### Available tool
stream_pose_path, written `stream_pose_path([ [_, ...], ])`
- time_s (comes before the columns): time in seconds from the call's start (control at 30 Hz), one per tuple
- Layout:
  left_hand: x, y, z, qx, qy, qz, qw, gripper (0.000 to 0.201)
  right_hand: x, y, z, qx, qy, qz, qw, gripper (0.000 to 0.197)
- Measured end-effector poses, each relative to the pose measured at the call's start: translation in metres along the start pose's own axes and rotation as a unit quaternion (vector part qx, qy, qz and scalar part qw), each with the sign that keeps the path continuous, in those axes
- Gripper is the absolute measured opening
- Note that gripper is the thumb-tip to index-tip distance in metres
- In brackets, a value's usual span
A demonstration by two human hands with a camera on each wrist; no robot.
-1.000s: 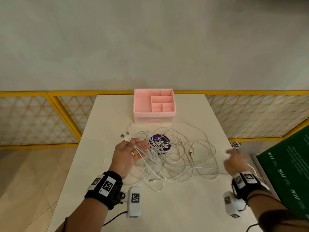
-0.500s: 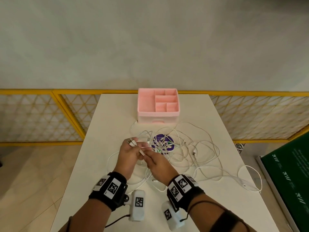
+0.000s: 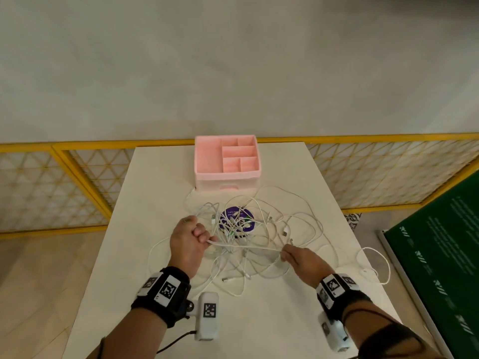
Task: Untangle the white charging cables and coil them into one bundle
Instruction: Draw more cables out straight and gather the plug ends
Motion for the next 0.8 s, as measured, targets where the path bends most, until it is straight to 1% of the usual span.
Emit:
stream_pose_path([
  [0.07,0.000,-0.004,0.001,0.000,-0.014,-0.019,1.000,0.025,0.029,0.008,0.001,0.005,-0.037,0.027,0.999,0.025],
  [0.17,0.000,-0.010,-0.001,0.016,-0.038,-0.034,0.999,0.027,0.064,0.022,0.007,0.029,-0.094,0.036,0.995,0.023],
  [0.3,0.006,-0.016,-0.003,0.009,-0.062,-0.065,0.996,0.029,0.099,0.044,0.011,0.046,-0.176,0.085,0.980,0.022],
  [0.4,0.008,-0.015,0.000,0.003,-0.062,-0.073,0.995,0.030,0.124,0.076,0.015,0.094,-0.260,0.092,0.957,0.022],
  [0.47,0.008,-0.008,-0.001,0.012,-0.053,-0.063,0.996,0.031,0.140,0.102,0.025,0.140,-0.317,0.098,0.933,0.017],
  [0.53,0.005,-0.002,-0.001,0.017,-0.041,-0.062,0.997,0.030,0.146,0.123,0.031,0.186,-0.340,0.122,0.913,0.013],
  [0.6,-0.002,0.000,0.000,0.018,-0.029,-0.066,0.997,0.028,0.147,0.132,0.031,0.216,-0.347,0.135,0.902,0.014],
  [0.63,-0.005,0.001,0.001,0.020,-0.022,-0.066,0.997,0.027,0.147,0.130,0.031,0.215,-0.354,0.136,0.900,0.016],
  [0.7,-0.008,0.003,0.001,0.027,-0.007,-0.060,0.998,0.024,0.152,0.113,0.033,0.188,-0.368,0.144,0.899,0.021],
  [0.8,0.002,0.011,-0.001,0.043,-0.016,-0.052,0.998,0.024,0.175,0.076,0.041,0.104,-0.402,0.176,0.893,0.025],
])
Point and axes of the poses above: each hand's wrist, its own z-axis away from the middle knuckle, its own y-axis out of the back of the hand, x = y × z, the point moved 4 cm from there along -z, towards the middle knuckle, and after that the axes turned 9 degrees about -y, right-handed, at the moved point
